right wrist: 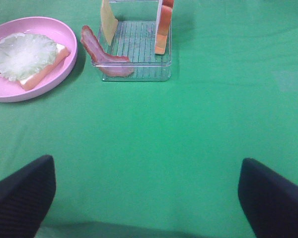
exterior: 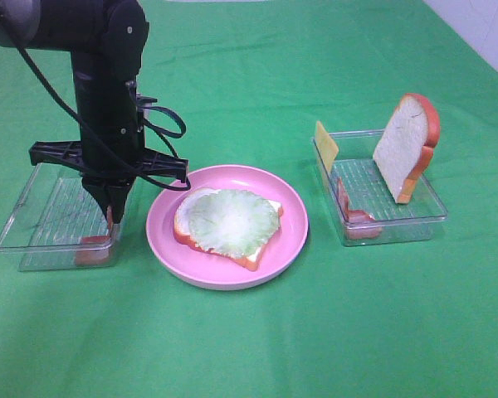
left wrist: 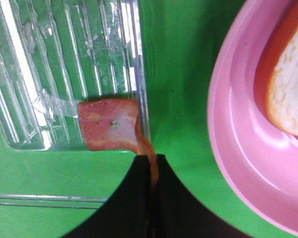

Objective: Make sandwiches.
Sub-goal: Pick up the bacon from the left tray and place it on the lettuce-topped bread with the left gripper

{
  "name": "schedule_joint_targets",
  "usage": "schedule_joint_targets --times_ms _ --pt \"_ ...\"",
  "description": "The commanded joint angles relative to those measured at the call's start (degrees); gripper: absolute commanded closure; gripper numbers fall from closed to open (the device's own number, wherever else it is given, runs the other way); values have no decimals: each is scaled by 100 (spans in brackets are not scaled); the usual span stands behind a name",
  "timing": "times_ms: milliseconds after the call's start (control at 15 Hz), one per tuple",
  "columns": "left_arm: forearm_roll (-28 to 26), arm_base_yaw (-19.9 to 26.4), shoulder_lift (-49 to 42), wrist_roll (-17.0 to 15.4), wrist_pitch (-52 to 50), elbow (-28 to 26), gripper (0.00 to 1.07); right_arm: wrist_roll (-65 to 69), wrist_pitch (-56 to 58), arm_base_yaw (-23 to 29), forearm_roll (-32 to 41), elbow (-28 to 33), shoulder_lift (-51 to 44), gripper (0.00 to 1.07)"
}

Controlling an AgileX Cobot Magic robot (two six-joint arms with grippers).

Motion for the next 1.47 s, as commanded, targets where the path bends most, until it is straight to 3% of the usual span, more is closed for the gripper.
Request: schedule_joint_targets --times_ms 67,533,1000,1267,1467 --pt "29 -29 23 -29 579 34 107 0 -57 -23 -23 29 -183 12" --pt "40 -29 -40 17 579 34 107 0 -57 -23 -23 29 -183 12" --pt "229 -29 -722 132 579 -34 107 0 -57 -23 -23 29 -183 12" --pt "201 -34 -1209 172 573 -607 107 0 -57 -23 -23 29 -183 12" --pt "-413 -52 -1324 510 544 -1392 107 0 -57 -23 -23 29 -183 12"
